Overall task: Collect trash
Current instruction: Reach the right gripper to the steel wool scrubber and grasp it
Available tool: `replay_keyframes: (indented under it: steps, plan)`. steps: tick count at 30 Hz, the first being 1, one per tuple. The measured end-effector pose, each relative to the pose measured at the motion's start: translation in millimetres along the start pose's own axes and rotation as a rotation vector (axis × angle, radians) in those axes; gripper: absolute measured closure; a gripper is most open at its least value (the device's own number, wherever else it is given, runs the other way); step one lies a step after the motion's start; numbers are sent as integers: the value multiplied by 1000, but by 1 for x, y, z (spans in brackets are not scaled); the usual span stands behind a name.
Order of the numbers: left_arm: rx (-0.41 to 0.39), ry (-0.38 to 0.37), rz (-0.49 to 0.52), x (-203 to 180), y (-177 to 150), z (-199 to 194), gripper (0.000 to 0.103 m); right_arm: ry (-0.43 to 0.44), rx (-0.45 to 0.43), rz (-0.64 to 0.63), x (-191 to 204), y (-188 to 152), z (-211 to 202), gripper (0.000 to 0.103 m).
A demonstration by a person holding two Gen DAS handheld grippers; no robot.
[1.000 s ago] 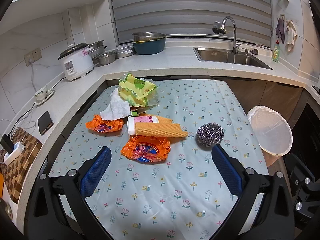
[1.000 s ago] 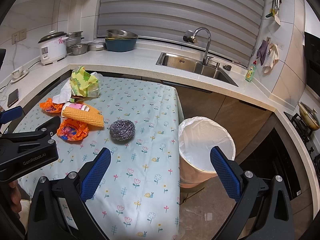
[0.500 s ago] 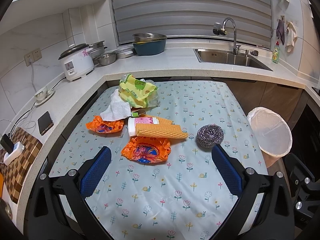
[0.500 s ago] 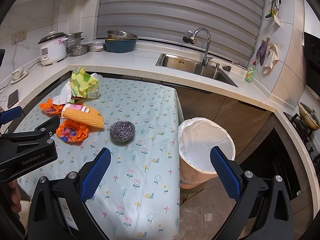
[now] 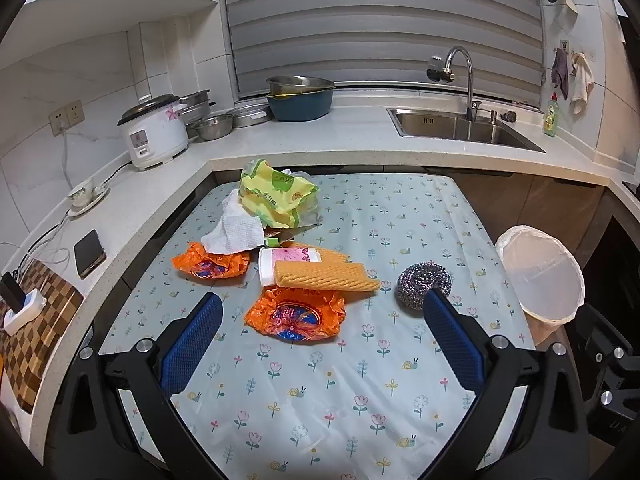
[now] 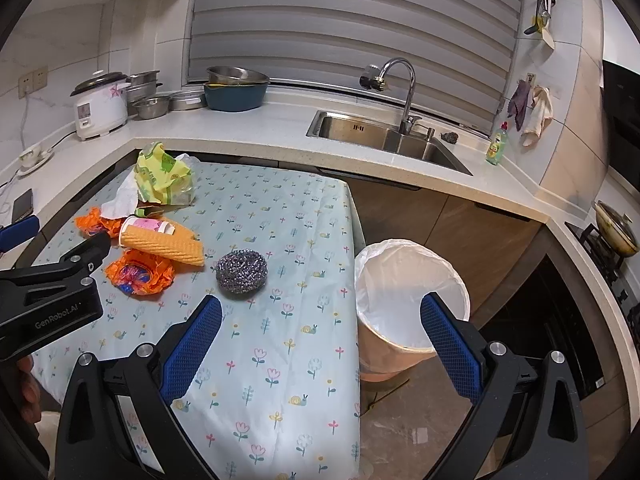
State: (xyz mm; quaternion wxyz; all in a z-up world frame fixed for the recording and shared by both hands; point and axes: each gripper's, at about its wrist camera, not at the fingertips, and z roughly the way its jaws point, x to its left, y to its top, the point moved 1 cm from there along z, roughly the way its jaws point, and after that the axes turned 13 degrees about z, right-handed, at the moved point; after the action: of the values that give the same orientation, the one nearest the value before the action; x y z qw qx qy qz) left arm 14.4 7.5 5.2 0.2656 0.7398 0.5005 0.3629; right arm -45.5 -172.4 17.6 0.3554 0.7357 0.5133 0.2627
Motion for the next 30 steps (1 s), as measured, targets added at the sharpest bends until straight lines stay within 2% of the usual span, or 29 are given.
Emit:
replay_keyframes:
  steps: [6,19,30]
  plan:
    - [1,4,-27,15,-3,14,7,-6,14,9,3,-1,16,7]
    - [139,-12,-67,55,-20,82,7,18,76,14,37,-2,81,7]
    - [174,-120,-46,56,-11,137,7,35,152,15,78,-7,148,7]
